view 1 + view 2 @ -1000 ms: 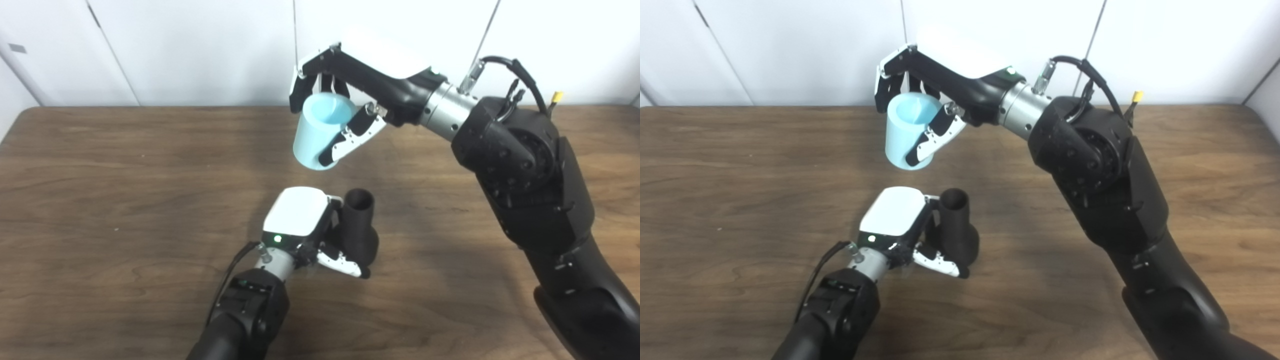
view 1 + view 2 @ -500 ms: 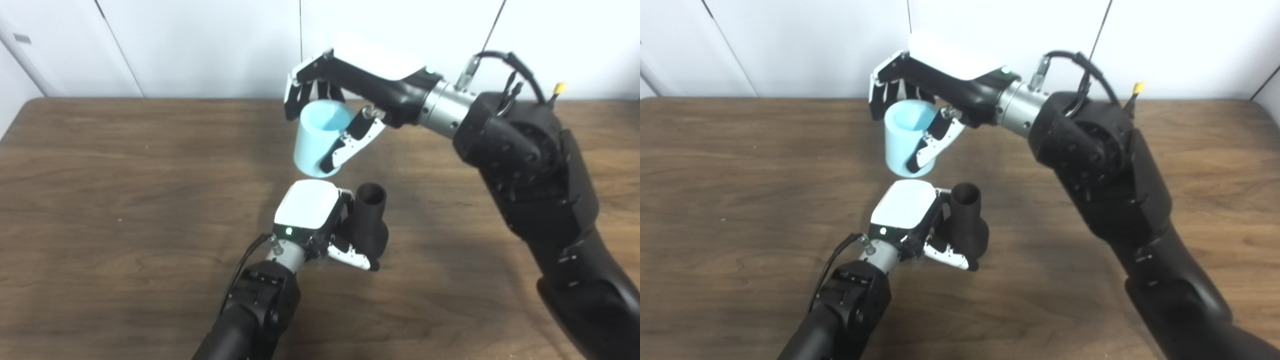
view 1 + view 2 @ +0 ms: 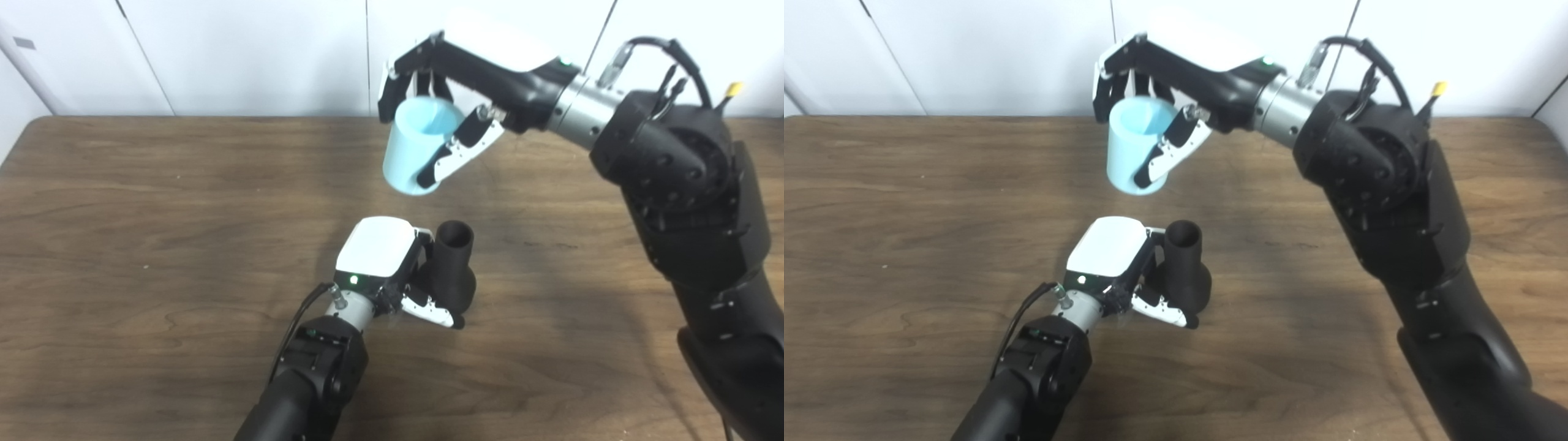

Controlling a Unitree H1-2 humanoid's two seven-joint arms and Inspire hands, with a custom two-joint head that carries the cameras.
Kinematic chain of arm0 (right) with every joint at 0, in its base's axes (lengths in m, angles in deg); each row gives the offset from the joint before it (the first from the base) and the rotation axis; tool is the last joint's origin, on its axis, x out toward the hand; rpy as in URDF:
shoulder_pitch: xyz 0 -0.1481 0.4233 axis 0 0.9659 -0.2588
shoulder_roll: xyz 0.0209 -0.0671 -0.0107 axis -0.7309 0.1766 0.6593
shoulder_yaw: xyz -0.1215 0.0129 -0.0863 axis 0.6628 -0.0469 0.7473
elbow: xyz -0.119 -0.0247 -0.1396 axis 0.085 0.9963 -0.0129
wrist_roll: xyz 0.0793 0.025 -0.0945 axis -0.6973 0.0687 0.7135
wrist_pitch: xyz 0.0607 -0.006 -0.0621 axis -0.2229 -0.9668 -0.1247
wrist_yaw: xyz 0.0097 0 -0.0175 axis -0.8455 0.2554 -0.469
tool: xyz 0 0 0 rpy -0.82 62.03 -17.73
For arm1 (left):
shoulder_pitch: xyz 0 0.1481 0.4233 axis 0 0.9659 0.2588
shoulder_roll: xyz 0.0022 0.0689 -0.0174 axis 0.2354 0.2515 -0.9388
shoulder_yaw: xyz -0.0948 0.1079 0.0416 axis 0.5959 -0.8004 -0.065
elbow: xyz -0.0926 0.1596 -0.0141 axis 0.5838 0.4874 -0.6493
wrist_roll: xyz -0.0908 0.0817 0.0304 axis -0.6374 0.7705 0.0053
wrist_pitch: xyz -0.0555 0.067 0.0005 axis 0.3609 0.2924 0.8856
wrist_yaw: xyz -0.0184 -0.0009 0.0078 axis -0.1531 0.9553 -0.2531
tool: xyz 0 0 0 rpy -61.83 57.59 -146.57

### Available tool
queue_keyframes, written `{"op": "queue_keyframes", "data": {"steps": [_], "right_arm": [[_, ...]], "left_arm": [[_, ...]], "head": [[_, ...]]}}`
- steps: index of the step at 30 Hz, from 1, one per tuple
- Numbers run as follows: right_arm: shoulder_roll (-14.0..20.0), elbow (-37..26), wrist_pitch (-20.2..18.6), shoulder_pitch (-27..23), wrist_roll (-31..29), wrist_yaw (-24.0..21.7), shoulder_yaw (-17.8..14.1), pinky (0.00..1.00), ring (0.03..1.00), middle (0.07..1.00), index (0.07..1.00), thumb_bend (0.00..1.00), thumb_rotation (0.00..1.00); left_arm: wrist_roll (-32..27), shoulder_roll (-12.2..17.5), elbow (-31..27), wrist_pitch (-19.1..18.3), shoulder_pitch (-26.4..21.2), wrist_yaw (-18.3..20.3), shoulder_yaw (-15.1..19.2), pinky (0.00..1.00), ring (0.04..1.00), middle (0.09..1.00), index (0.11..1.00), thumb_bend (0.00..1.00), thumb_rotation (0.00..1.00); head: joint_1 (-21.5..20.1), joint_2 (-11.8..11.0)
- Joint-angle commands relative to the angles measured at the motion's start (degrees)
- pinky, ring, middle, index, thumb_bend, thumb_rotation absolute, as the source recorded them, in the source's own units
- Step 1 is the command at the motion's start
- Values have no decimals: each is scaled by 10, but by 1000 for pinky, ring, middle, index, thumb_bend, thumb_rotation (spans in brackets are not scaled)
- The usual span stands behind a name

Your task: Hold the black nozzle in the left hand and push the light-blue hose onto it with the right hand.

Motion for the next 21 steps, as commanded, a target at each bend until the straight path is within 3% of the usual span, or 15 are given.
{"op": "queue_keyframes", "data": {"steps": [1,6,10,13,16,19,21], "right_arm": [[15,-20,-5,-37,-9,-2,-12,250,366,501,500,516,0],[49,-21,6,-46,-33,-31,-6,293,373,498,509,516,0],[65,-40,-27,-51,-25,-59,3,321,385,491,514,517,0],[72,-44,-29,-55,-22,-69,9,349,395,487,517,518,0],[76,-48,-31,-58,-17,-79,16,335,384,486,523,517,0],[85,-39,-7,-65,-21,-90,26,226,424,438,523,518,0],[87,-40,-33,-69,-26,-107,30,253,367,453,536,513,0]], "left_arm": [[3,-3,5,-1,2,24,-8,370,475,448,490,527,0],[2,-3,3,0,1,26,-9,361,469,444,490,527,0],[3,-4,2,-2,0,30,-8,359,467,434,490,526,0],[3,-3,3,-1,0,28,-8,362,467,429,492,526,0],[3,-4,4,0,0,27,-8,374,478,447,491,526,0],[3,-4,4,-1,-1,27,-8,375,476,447,491,527,0],[4,-4,4,-1,-2,29,-9,375,478,450,491,527,0]], "head": [[1,1],[3,3],[1,5],[3,6],[3,6],[2,7],[2,7]]}}
